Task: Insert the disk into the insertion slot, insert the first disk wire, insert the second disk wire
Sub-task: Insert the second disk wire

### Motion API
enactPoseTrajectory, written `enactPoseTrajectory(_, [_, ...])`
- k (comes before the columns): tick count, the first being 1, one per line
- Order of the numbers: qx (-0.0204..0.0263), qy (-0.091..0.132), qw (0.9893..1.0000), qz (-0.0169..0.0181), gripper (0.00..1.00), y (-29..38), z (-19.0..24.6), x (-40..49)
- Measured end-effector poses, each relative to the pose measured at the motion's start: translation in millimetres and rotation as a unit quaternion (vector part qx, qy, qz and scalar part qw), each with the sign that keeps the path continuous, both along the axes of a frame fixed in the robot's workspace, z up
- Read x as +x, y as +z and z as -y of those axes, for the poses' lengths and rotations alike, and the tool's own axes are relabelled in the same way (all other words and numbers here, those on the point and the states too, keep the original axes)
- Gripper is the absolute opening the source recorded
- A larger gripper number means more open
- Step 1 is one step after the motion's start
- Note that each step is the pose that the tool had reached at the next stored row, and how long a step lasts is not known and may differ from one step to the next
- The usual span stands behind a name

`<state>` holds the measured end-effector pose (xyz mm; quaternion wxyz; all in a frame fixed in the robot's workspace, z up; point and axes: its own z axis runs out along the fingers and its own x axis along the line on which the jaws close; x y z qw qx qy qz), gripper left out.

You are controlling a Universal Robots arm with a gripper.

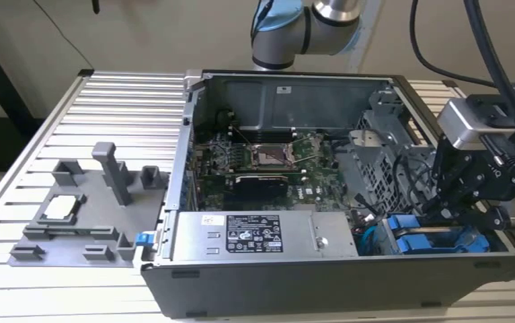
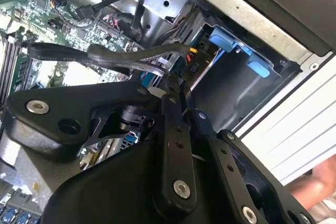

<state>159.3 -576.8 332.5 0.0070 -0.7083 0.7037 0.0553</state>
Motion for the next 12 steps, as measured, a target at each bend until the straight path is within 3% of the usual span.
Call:
enactPoseTrajectory(2, [-0.0002,0.000,1.0000,-0.0002,0.17,-0.2,0.1,0.0])
enactPoseTrajectory(3, [-0.0006,0.000,1.0000,-0.0002,0.24,0.6,0.2,-0.1])
enactPoseTrajectory(4, [-0.0004,0.000,1.0000,-0.0002,0.24,3.0,0.2,-0.2])
enactPoseTrajectory(12, [-0.0005,0.000,1.0000,-0.0006,0.24,37.2,0.2,-0.2])
